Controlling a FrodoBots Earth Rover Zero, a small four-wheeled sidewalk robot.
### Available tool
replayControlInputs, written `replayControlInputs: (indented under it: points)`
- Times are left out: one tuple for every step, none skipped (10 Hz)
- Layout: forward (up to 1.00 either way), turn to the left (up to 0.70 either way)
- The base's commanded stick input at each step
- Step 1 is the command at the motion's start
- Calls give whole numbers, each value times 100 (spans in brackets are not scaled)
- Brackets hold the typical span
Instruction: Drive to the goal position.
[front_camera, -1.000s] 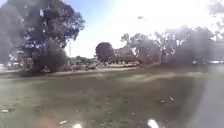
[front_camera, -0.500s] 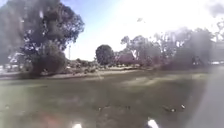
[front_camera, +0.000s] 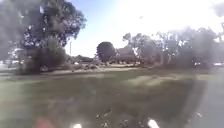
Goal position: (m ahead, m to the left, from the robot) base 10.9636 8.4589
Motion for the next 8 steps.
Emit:
replayControlInputs:
  points:
    - [70,0]
    - [70,0]
    - [70,0]
    - [70,1]
    - [70,2]
    - [70,2]
    - [70,0]
    - [70,0]
